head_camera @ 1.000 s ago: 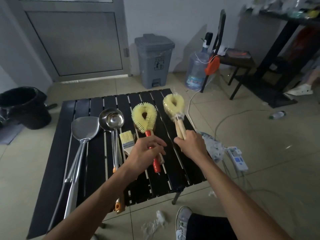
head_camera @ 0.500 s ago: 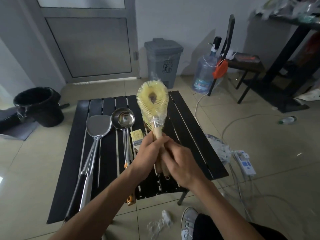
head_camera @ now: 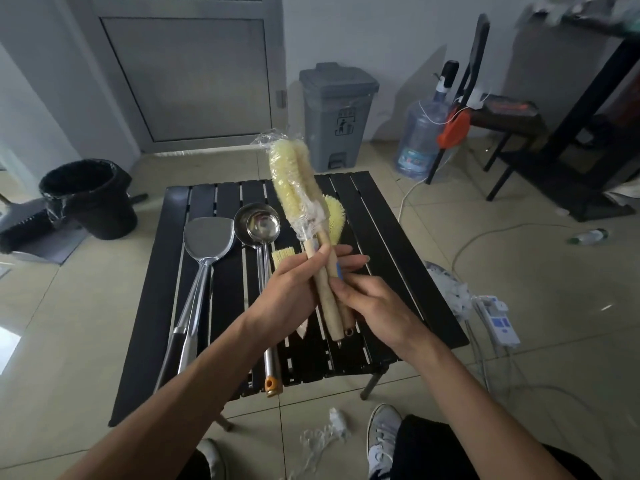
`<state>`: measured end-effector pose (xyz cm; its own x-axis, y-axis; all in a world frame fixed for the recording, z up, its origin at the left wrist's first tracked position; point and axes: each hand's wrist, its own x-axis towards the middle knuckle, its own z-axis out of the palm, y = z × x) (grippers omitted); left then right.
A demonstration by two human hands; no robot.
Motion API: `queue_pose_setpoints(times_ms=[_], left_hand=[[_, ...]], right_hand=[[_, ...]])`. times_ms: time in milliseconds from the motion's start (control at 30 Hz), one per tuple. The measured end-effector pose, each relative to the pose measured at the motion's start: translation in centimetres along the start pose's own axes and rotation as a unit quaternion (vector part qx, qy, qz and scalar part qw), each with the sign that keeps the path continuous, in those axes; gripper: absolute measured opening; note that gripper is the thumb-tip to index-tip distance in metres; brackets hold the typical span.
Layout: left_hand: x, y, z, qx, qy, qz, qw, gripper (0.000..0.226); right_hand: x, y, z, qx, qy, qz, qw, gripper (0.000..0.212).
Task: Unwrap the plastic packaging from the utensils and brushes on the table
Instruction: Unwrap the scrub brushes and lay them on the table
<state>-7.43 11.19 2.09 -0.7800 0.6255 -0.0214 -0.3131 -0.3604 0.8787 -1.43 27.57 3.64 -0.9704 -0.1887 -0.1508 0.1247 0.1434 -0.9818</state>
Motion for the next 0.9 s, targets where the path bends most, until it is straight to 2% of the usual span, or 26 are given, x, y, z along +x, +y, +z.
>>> queue_pose_setpoints(times_ms=[133, 300, 400, 567, 733, 800, 900], left_hand=[[0.0, 0.2, -0.2, 0.002, 0.007, -0.005, 1.0, 0.05], [-0.2, 0.3, -0.3, 0.034, 0.034, 0.003, 0.999, 0.052], [-0.4, 0.4, -0.5, 0.043, 0.05, 0.01, 0.998, 0.053], [-0.3, 0.4, -0.8, 0.056, 0.082, 0.02, 0.995, 0.053], [0.0, 0.5, -1.2, 0.02, 0.069, 0.008, 0.997, 0.042], [0.0, 0.4, -1.4, 0.019, 0.052, 0.013, 0.998, 0.039], [0.1, 0.2, -1.3, 0.037, 0.035, 0.023, 0.998, 0.035]], right_hand=[[0.1, 0.0, -0.4, 0.081, -0.001, 0.013, 0.997, 0.035], [0.1, -0.3, -0.8, 0.141, -0.002, 0.0, 0.99, 0.03], [0.0, -0.5, -1.0, 0.156, -0.029, -0.008, 0.987, 0.029], [0.3, -0.3, -1.0, 0.077, -0.017, -0.016, 0.997, 0.031], [0.5, -0.4, -1.2, 0.004, 0.006, -0.022, 1.0, 0.027], [0.7, -0.3, -1.4, -0.033, 0.036, -0.025, 0.999, 0.031], [1.2, 0.0, -1.6, -0.121, 0.126, -0.051, 0.983, 0.042]])
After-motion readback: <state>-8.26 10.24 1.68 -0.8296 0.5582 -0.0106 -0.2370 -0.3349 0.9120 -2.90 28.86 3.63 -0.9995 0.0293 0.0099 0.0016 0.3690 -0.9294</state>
